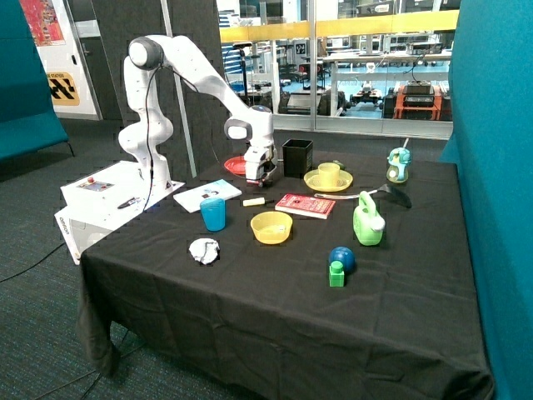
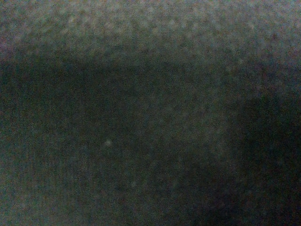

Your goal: Put a highlighter on each book

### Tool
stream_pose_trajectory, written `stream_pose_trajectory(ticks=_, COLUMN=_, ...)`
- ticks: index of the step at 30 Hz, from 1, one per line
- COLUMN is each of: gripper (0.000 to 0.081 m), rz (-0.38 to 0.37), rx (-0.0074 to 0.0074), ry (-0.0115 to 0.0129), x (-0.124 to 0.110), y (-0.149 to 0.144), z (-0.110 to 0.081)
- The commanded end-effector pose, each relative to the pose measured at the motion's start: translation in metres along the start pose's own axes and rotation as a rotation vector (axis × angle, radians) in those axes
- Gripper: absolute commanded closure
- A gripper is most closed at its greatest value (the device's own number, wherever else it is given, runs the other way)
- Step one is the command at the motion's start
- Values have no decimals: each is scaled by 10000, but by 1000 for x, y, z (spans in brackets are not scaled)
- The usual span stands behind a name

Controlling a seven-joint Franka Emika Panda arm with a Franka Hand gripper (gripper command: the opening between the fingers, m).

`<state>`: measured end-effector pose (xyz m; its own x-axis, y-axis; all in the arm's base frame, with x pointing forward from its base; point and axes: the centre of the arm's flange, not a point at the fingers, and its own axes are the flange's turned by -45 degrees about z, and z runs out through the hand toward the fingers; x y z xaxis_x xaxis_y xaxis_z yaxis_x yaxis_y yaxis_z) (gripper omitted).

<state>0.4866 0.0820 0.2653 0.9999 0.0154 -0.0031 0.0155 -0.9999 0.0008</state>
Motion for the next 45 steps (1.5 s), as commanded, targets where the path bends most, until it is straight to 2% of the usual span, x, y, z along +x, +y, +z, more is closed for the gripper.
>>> stream_pose_trajectory(ticks=1, gripper=808, rz=-51, rx=8, ry=31, x=-3, y=-3, z=-7)
stream_pose_trajectory(ticks=13, gripper=808, rz=-219, rx=7, ry=31, x=4, y=2, z=-53)
stream_pose_trajectory(ticks=17, gripper=808, rz=-552, rx=7, ry=32, x=-4, y=9, z=-71)
stream_pose_trajectory(ticks=23, gripper=808, rz=-687, rx=7, ry=32, x=-14, y=22, z=-86)
stream_pose_trajectory(ticks=33, gripper=808, rz=-1111, rx=6, ry=32, x=-35, y=47, z=-99)
stream_pose_trajectory(ticks=45, gripper=808, rz=-1822, rx=5, ry=32, x=-58, y=79, z=-104)
